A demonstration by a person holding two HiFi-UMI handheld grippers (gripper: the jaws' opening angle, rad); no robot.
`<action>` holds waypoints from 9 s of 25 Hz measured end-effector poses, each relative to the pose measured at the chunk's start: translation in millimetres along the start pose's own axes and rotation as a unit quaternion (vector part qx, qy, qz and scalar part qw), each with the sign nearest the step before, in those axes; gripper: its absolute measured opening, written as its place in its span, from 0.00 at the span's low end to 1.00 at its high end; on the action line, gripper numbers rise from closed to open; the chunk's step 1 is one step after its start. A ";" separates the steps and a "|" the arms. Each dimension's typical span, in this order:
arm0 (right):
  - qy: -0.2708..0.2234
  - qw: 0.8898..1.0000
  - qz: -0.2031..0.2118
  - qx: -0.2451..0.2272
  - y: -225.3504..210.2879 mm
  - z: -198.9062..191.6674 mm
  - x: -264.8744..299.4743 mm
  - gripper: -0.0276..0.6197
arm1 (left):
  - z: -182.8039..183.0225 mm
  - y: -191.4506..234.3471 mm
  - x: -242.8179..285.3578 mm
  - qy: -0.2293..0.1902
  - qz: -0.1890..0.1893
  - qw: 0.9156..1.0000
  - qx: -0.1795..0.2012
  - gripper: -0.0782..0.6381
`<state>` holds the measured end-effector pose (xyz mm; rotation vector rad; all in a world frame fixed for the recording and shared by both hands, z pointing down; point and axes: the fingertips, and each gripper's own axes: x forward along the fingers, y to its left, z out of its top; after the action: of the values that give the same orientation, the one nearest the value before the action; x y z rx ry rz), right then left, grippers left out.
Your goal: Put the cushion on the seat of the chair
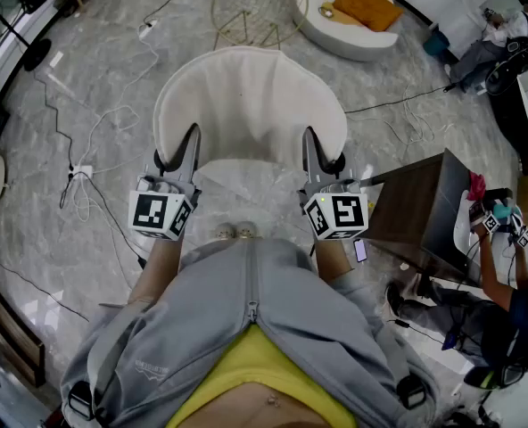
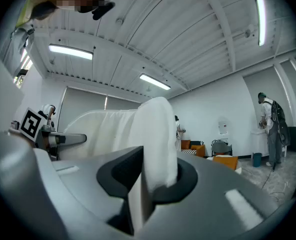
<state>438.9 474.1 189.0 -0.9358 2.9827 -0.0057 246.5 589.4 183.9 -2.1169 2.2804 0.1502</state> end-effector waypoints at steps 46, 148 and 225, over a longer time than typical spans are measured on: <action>0.008 1.000 0.014 -0.004 -51.8 -29.2 276.7 0.16 | -39.7 186.2 207.3 -0.004 0.007 1.000 -0.023 0.21; 0.224 0.923 -0.271 0.154 -370.6 -425.3 799.5 0.17 | -478.0 444.7 880.9 0.288 -0.289 0.906 -0.114 0.21; 0.385 0.848 -0.331 0.150 -429.9 -593.6 811.8 0.33 | -638.7 494.0 916.8 0.455 -0.194 0.867 0.063 0.45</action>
<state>8.8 -343.2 774.9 -2.2669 2.8458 -1.0457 -286.0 -342.4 767.6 -2.8805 1.9589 -1.2109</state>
